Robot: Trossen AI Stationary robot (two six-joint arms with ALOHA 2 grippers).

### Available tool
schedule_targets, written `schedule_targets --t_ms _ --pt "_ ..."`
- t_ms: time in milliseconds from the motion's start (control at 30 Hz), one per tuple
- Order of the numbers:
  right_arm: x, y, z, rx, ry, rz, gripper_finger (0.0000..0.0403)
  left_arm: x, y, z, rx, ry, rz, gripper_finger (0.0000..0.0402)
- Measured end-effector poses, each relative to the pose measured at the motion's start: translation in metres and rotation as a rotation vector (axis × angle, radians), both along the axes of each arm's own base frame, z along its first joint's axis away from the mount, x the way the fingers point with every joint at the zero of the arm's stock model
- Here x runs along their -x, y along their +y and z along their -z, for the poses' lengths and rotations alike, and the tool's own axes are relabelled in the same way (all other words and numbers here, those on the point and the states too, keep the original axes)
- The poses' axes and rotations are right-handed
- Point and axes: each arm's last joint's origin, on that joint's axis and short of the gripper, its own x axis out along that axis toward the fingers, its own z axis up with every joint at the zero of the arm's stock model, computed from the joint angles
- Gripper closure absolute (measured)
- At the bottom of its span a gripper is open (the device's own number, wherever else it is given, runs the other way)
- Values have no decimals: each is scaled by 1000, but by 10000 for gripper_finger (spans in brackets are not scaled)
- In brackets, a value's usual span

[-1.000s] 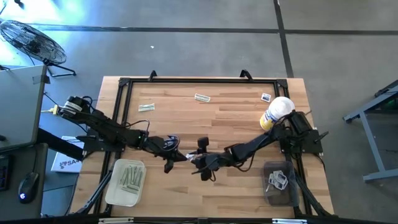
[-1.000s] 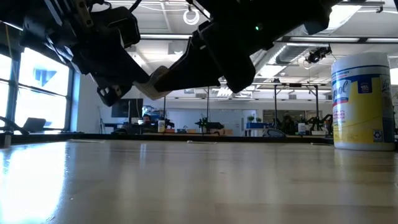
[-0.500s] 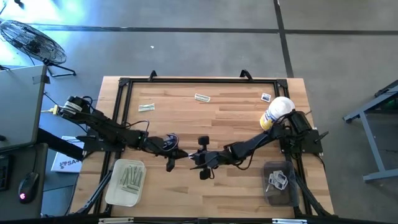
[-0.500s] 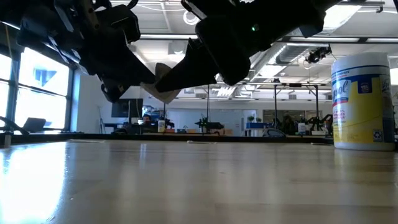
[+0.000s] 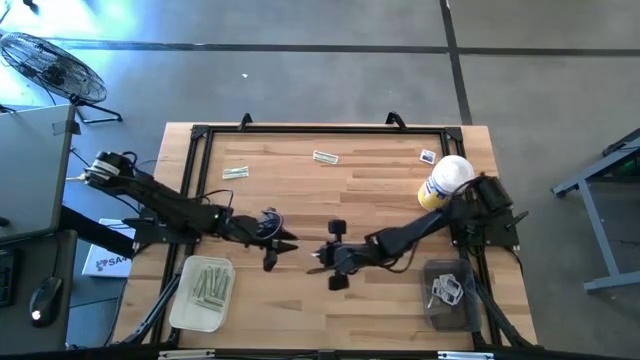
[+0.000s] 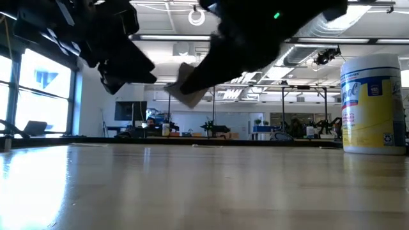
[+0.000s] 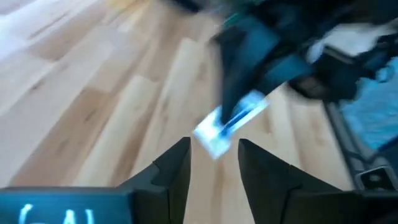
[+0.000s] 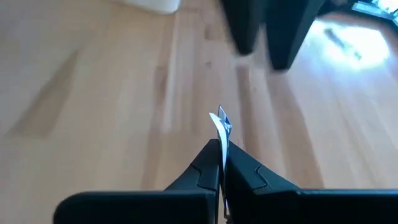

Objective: Pick & Place First Aid Supplies
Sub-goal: Put the blue alcohol pad into the black bin

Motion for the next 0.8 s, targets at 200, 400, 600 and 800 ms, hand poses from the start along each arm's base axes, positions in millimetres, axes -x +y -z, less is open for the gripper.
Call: schedule_targets --t_ms 200,400,600,800 --pt "47 15 -35 -109 208 -28 401 8 -2 5 -38 85 -41 269" --pt "111 20 -77 -373 460 14 401 9 -1 8 -42 114 -44 269" --pt "181 27 -102 -544 721 207 402 10 -1 10 -49 133 -44 269" --pt "231 43 -103 -484 865 412 402 10 -1 10 -48 132 -44 269"
